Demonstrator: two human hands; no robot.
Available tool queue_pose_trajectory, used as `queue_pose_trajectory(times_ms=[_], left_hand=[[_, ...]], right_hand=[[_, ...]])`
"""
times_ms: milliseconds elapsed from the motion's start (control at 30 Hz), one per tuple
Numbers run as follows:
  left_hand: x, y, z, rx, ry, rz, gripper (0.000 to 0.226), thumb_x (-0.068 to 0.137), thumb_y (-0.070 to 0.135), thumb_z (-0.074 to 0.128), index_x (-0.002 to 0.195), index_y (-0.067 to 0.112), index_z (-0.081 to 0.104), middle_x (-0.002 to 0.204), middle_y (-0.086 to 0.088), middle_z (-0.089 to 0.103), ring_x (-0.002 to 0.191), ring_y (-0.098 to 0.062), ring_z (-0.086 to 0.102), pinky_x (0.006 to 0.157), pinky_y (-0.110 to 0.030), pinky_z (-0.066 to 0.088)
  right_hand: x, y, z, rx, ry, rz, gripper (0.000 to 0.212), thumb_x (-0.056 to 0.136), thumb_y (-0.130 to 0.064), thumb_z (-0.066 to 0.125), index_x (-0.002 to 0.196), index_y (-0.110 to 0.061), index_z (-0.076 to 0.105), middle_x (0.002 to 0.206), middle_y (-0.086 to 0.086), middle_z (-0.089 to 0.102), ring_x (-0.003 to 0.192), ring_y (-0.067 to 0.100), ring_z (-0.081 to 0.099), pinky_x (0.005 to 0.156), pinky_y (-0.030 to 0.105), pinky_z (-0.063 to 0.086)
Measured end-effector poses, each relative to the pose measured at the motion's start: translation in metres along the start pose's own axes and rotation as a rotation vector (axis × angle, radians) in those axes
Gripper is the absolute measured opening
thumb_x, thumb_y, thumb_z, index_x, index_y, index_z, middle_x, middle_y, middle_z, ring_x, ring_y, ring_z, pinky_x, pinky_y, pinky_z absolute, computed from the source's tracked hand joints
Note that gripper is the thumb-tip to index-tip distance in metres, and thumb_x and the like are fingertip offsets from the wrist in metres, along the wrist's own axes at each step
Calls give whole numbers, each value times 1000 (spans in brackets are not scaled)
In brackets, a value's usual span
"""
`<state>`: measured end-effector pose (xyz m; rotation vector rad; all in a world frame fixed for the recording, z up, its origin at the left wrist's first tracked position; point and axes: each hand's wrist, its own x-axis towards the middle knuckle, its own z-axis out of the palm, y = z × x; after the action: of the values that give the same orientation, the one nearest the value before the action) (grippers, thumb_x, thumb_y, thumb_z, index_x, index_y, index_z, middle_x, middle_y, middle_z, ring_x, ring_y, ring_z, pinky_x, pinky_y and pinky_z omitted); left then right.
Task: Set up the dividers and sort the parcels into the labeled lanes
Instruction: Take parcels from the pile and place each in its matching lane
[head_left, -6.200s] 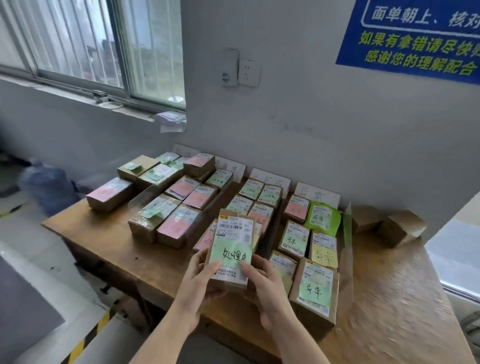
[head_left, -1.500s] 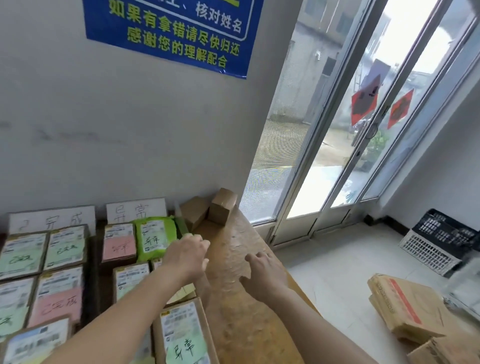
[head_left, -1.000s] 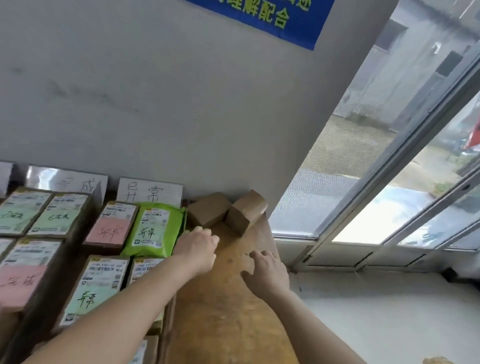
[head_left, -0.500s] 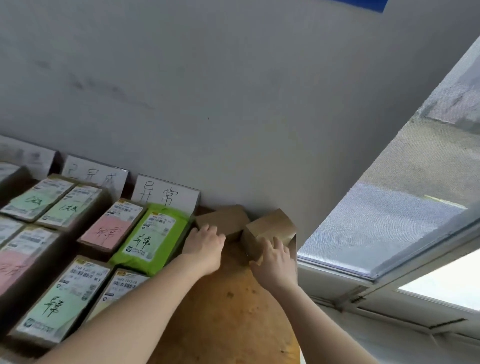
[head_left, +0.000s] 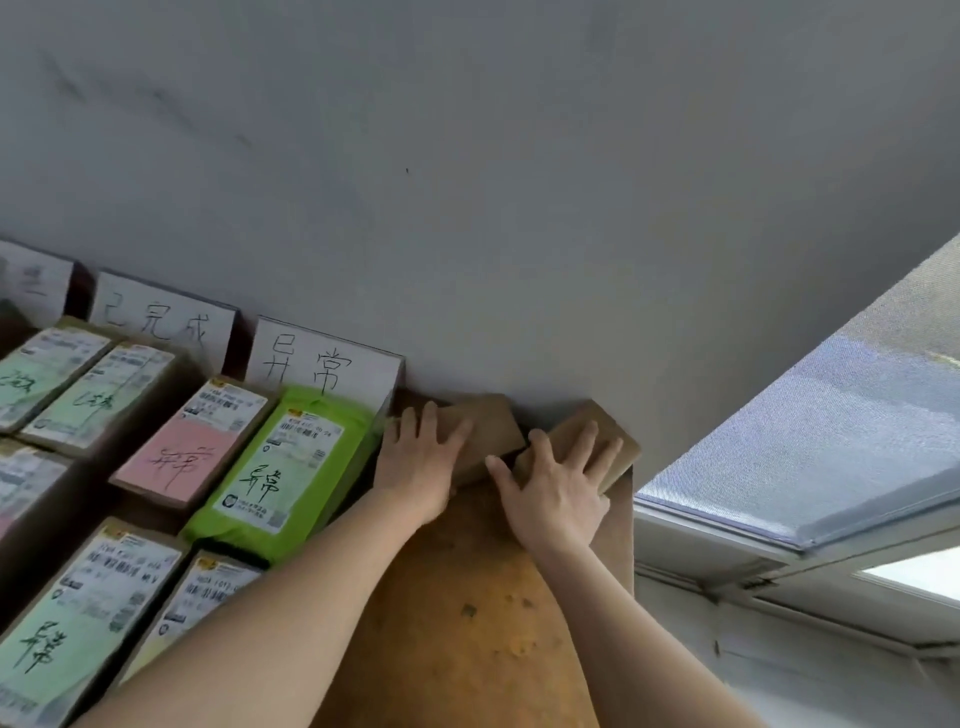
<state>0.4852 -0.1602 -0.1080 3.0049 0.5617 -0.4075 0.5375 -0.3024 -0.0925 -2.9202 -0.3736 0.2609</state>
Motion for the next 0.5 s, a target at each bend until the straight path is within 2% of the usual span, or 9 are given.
queue_pose_trajectory(times_ms=[100,333,400,433,500], left_hand=[[-2,6,2,16,37,-14,91,89,48,62,155,36,0,159,-17,14,143,-41,17,116,-52,19],[-42,19,1,-141,6,-80,89,83,55,65,153,38,12,149,-14,30,133,-36,32,107,-48,27],[-58,15,-3,-360,-84,-130,90,81,59,64,153,41,12,151,-12,30,136,-35,33,109,-48,27],[-68,13,-5,-572,-131,-174,90,80,60,65,153,42,15,152,-10,31,137,-33,34,110,-46,29],[-90,7,-6,-1169,-208,-263,85,80,51,72,151,39,27,148,-5,43,131,-27,45,107,-38,36]], right_hand=[[1,-1,2,41,62,27,47,94,-61,42,137,-43,41,164,7,-3,148,39,-16,102,54,37],[-34,23,-6,177,121,-37,47,83,-50,59,129,-47,53,163,-3,14,151,25,-6,102,43,41],[-56,33,-10,360,172,-39,51,79,-45,67,129,-47,54,161,-7,22,151,18,4,105,42,40],[-66,39,-12,510,192,-22,56,77,-41,70,131,-46,53,159,-9,26,149,14,13,108,40,39],[-84,51,-16,922,176,54,67,73,-39,71,135,-43,50,151,-13,40,141,8,34,113,39,36]])
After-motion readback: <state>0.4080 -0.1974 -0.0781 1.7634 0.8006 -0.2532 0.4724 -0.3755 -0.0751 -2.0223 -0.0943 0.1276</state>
